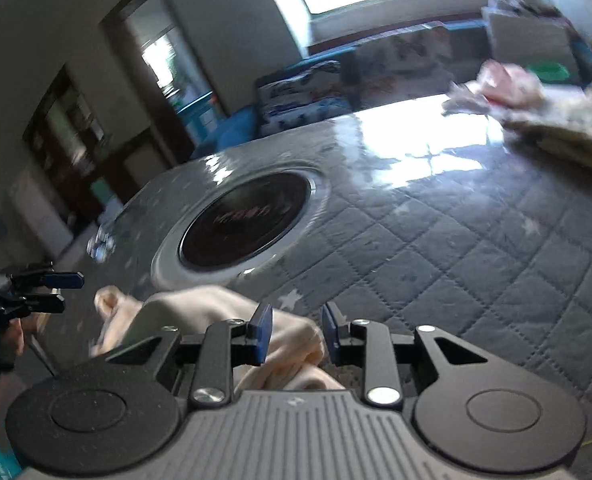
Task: Fold clothes
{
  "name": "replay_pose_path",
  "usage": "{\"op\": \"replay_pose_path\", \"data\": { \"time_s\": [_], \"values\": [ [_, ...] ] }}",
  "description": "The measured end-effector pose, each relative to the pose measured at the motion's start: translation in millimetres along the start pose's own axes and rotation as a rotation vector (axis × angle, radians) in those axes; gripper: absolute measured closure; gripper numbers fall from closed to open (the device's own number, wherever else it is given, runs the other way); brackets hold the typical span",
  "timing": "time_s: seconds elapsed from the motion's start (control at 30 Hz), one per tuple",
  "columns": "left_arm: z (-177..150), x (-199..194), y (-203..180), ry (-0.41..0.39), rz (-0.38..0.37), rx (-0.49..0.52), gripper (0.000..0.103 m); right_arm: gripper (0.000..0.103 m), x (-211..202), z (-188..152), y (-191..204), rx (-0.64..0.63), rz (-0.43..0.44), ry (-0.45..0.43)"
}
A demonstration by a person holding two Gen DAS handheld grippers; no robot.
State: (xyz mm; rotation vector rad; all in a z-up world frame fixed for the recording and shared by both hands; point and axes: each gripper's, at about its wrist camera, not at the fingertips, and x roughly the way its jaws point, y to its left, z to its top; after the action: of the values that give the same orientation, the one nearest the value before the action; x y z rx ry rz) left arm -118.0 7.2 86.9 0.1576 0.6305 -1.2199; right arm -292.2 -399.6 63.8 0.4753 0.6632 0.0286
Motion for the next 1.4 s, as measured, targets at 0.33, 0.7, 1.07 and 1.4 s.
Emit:
{"op": "replay_pose_path", "data": {
  "time_s": [0.33,0.7,1.07,1.4],
  "values": [
    [-5.4,55.8,11.0,0.245,0.092,-0.052,0.048,0.074,15.4,-3.5,-19.8,0.142,0.043,0.030],
    [-22.4,48.8,9.6,0.264,0.074,-0.033,0.062,0.086,25.6,-9.8,2.1,0.050,0.050,0.051],
    [-19.5,46.7,-9.9,0.198,0.191,0.133,0.083,0.094,21.4,4.2,26.5,-0.081,-0.002,0.037],
    [5.5,50.3,10.4,0.099,0.308,0.115,0.095,0.095,23.9,41.5,45.1,-0.204,-0.075,-0.008]
  ]
}}
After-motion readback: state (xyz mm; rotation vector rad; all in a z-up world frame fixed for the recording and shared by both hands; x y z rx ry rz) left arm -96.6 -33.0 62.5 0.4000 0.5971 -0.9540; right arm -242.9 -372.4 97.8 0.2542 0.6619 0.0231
